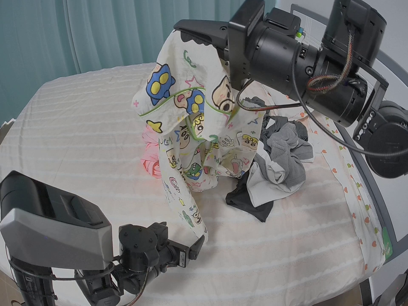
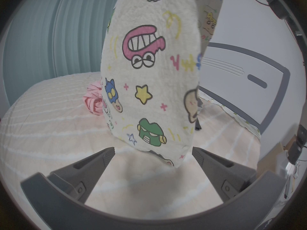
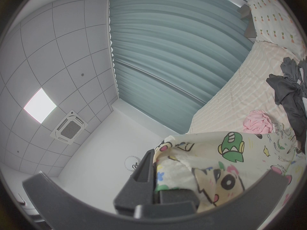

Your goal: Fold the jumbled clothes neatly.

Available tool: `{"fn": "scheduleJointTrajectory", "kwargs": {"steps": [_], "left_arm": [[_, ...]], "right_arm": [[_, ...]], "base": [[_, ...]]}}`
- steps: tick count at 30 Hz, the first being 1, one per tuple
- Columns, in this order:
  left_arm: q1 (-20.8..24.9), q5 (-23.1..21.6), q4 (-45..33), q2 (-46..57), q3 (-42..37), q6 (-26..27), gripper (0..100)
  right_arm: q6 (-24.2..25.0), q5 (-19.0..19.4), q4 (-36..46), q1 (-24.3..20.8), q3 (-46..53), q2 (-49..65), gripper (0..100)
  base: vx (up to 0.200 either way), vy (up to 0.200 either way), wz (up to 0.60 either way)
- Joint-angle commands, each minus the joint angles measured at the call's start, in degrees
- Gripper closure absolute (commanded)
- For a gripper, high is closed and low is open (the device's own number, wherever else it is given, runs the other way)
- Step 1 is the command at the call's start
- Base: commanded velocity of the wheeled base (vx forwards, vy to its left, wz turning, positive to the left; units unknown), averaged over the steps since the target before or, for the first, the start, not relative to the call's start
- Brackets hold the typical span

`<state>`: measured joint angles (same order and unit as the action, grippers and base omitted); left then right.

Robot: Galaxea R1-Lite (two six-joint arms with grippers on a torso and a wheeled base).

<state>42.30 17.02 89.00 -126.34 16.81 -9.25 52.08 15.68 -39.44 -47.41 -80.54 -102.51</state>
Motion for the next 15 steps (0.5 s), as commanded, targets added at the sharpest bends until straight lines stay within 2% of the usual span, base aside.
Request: {"fn": "scheduleJointTrajectory", "kwargs": {"steps": [1, 4, 7, 9, 10, 11, 15], "left_arm": [[3.58, -0.06, 0.38, 4.35, -6.35, -1.56, 0], [4.10, 0.03, 0.38, 6.64, -7.85, -1.47, 0], [3.67, 1.35, 0.38, 6.11, -5.12, -1.38, 0], [3.40, 4.34, 0.38, 4.70, -1.96, -1.47, 0], [3.40, 4.34, 0.38, 4.70, -1.96, -1.47, 0], [3.31, 6.54, 0.38, 1.98, 0.50, -1.47, 0], [3.23, 9.79, 0.38, -3.21, 4.28, -1.29, 0]], "right_arm": [[0.04, 0.06, -0.03, 1.00, 0.91, -0.06, 100], [0.04, 0.06, -0.03, 1.35, 1.44, -0.15, 100], [0.04, 0.06, -0.11, 1.18, 1.44, -0.23, 100], [0.13, 0.06, -0.11, 0.83, 1.44, -0.15, 100], [0.13, 0.06, -0.11, 0.83, 1.44, -0.15, 100], [0.13, -0.03, -0.03, 0.74, 1.44, 0.03, 100], [0.13, -0.03, -0.11, 0.65, 1.88, 0.38, 100]], "base": [[0.000, 0.000, 0.00], [0.000, 0.000, 0.00], [0.000, 0.000, 0.00], [0.000, 0.000, 0.00], [0.000, 0.000, 0.00], [0.000, 0.000, 0.00], [0.000, 0.000, 0.00]]}}
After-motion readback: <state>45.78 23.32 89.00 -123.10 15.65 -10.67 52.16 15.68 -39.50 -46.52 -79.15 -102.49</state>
